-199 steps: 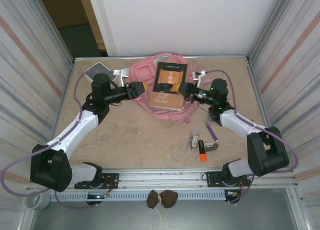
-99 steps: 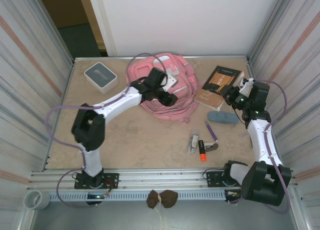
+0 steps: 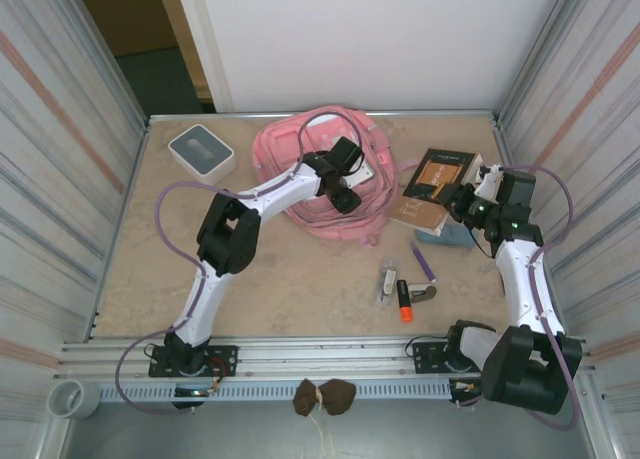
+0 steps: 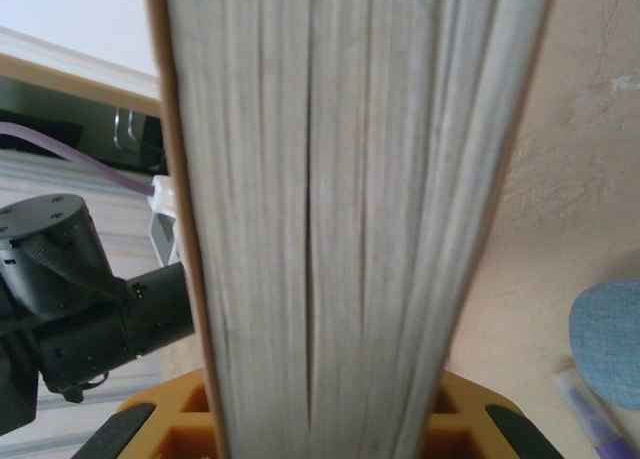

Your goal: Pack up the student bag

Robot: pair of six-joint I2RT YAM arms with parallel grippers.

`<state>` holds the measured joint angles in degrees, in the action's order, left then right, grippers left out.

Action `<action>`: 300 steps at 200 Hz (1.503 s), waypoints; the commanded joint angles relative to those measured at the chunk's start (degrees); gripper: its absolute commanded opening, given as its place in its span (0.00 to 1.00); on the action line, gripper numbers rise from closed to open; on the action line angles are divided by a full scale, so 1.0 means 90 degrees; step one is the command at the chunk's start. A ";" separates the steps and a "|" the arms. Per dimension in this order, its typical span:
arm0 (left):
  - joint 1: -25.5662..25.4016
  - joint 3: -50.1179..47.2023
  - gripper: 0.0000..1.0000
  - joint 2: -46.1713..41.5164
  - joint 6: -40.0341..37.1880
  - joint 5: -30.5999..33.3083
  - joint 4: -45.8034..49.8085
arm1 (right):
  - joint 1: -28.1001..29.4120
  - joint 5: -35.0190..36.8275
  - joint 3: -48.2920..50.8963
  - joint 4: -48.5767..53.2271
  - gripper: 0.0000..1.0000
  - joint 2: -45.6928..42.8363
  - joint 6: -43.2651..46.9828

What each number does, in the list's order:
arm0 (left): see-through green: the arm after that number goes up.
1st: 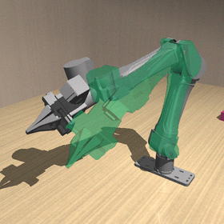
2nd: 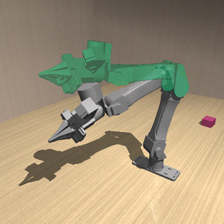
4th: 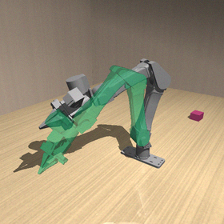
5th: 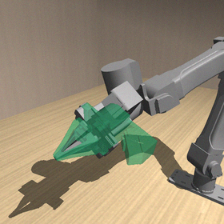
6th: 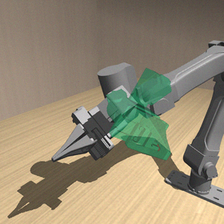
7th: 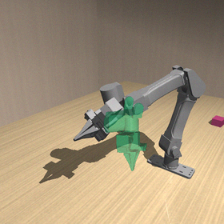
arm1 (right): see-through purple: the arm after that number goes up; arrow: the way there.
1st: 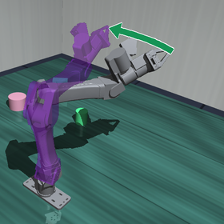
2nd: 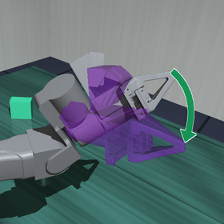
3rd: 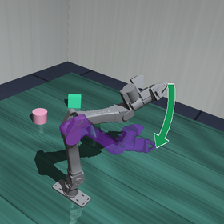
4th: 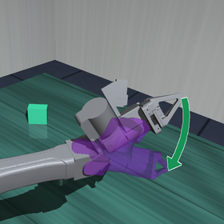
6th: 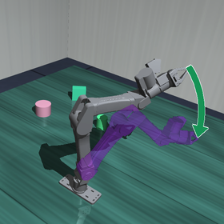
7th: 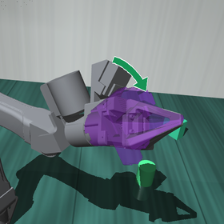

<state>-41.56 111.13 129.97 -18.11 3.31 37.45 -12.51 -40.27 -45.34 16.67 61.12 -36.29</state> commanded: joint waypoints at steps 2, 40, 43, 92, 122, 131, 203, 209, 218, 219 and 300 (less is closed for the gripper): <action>0.0006 0.0228 0.47 -0.0025 -0.0230 0.0292 0.0252 | -0.0055 -0.0066 -0.0277 -0.0045 0.00 -0.0223 0.0289; 0.0060 0.0336 0.15 -0.0389 -0.0163 0.0162 0.0253 | -0.0027 -0.0084 -0.0194 -0.0126 0.00 -0.0243 0.0023; 0.0071 0.0356 0.14 -0.0442 -0.0141 0.0079 0.0253 | -0.0012 -0.0085 -0.0180 -0.0161 0.00 -0.0248 -0.0015; 0.0628 0.0612 0.00 -0.1367 0.0639 -0.1642 0.0071 | 0.0623 0.0382 0.0092 -0.0756 0.00 -0.0360 -0.0887; 0.1214 0.0685 0.00 -0.1560 0.1269 -0.3143 -0.0252 | 0.1379 0.1188 0.0352 -0.1507 0.00 -0.0288 -0.1651; 0.1395 0.0706 0.00 -0.1556 0.1512 -0.3601 -0.0381 | 0.1603 0.1382 0.0392 -0.1793 0.00 -0.0155 -0.1888; 0.1869 0.1208 0.00 -0.1229 0.2237 -0.5181 -0.0640 | 0.3373 0.3068 -0.0062 -0.3677 0.00 0.1549 -0.2838; 0.1883 0.1213 0.00 -0.1220 0.2286 -0.5242 -0.0669 | 0.3427 0.3146 -0.0087 -0.3883 0.00 0.1712 -0.2968; 0.1908 0.1221 0.00 -0.1210 0.2367 -0.5322 -0.0725 | 0.3512 0.3288 -0.0098 -0.4284 0.00 0.1982 -0.3172; 0.1910 0.1219 0.00 -0.1210 0.2380 -0.5335 -0.0734 | 0.3520 0.3310 -0.0098 -0.4328 0.00 0.1994 -0.3188; 0.2050 0.1207 0.00 -0.1160 0.2591 -0.5648 -0.0899 | 0.4182 0.4358 -0.2322 -0.5623 0.04 0.5309 -0.3917</action>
<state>-23.66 118.45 121.01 4.34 -42.19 35.48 23.88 -5.43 -58.30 -25.96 101.71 -68.75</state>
